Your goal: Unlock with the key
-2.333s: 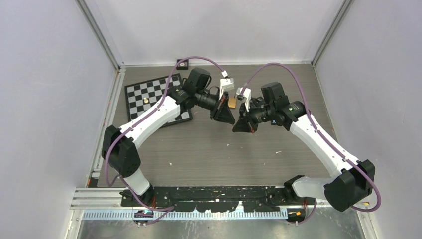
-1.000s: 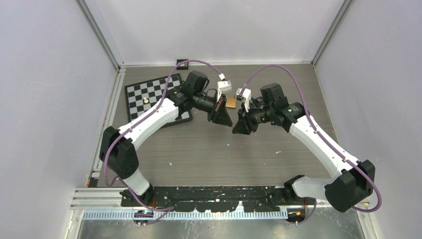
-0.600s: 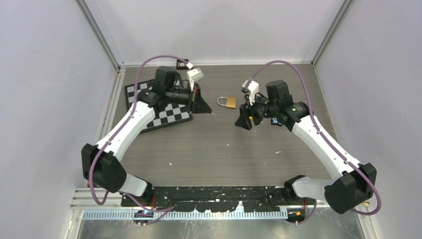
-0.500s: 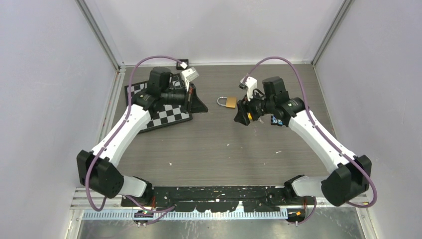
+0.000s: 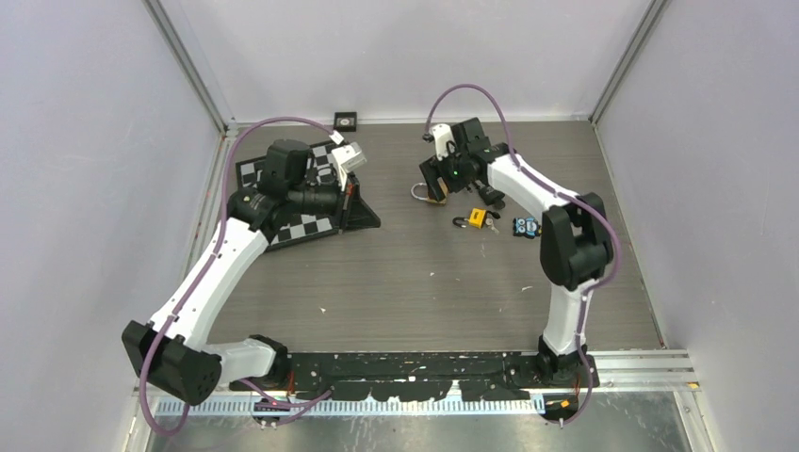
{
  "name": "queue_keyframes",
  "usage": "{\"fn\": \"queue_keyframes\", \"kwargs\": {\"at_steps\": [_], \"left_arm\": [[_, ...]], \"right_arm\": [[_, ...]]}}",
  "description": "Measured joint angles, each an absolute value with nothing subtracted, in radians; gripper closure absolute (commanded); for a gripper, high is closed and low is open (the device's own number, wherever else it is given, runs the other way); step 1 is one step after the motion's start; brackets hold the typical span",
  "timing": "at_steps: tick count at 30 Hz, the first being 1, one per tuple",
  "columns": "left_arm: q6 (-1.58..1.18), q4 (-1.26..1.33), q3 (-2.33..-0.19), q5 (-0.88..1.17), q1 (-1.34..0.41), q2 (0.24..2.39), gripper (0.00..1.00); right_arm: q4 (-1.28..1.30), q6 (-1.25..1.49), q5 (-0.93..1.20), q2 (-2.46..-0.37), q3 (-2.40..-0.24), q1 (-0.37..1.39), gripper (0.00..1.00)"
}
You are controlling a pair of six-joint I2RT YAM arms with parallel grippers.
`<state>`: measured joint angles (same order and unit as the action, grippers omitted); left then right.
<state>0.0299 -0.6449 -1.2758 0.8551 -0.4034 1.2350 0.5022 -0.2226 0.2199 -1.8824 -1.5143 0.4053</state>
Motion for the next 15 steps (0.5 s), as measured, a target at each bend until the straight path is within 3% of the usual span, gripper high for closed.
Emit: {"fn": "queue_keyframes", "kwargs": {"at_steps": [9,15], "left_arm": [[0.065,-0.678,-1.228,0.829,-0.403,1.182,1.0],[0.065,-0.677,-1.209,0.82,-0.403,1.176,1.0]], "right_arm": [[0.553,-0.21,0.223,-2.176,-1.843,0.345,0.13],[0.598,-0.19,0.25,-2.281,-1.954,0.308,0.13]]}}
